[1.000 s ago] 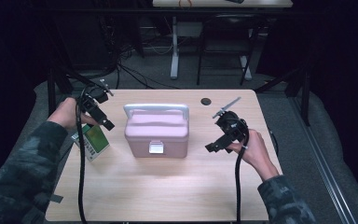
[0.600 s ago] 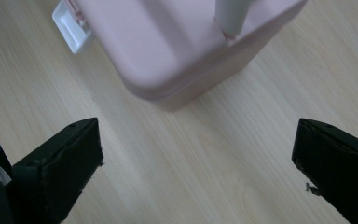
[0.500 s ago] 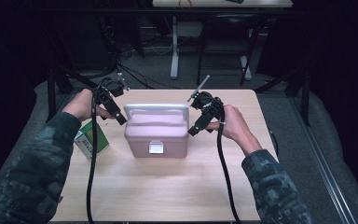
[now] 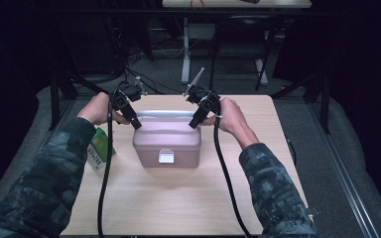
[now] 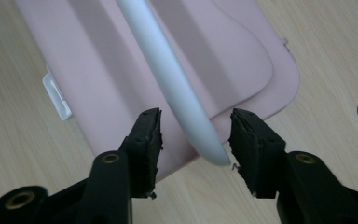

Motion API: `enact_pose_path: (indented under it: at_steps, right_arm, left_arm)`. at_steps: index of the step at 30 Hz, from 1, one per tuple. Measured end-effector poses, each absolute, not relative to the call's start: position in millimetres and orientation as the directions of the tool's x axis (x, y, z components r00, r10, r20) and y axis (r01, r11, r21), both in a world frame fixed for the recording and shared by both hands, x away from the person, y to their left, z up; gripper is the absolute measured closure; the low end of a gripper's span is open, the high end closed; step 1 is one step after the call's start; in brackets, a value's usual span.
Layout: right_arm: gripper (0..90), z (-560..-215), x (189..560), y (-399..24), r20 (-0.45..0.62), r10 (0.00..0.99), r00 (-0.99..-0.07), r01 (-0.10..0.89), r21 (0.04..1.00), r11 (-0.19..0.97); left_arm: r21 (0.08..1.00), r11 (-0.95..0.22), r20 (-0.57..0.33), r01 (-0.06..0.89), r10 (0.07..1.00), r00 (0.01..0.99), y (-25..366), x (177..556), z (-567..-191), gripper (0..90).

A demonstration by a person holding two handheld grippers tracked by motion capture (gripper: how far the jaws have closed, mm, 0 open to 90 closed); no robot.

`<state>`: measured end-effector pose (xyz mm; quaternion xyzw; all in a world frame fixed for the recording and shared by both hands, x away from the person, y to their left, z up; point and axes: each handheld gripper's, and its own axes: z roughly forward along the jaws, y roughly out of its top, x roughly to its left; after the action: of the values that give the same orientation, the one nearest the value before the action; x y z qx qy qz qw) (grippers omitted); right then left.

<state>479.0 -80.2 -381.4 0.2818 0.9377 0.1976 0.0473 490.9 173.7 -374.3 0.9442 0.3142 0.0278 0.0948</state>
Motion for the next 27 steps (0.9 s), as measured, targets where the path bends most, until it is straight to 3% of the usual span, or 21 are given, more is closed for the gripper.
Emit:
enact_pose_path:
  at_steps: [2,10,27]
  right_arm:
    - [60.9,-384,482,-76,0.019,0.545,-0.838,0.509,0.386,0.77]
    - [68.3,-384,481,-73,0.003,0.54,-0.842,0.5,0.383,0.777]
    - [69.7,-385,461,-93,0.024,0.541,-0.841,0.5,0.419,0.758]
  left_arm:
    - [0.209,-0.782,-0.012,0.587,0.598,0.801,174,492,-377,53.5]
    - [0.221,-0.787,0.015,0.577,0.594,0.804,169,493,-379,67.7]
    - [0.279,-0.769,0.049,0.575,0.609,0.791,152,469,-381,68.9]
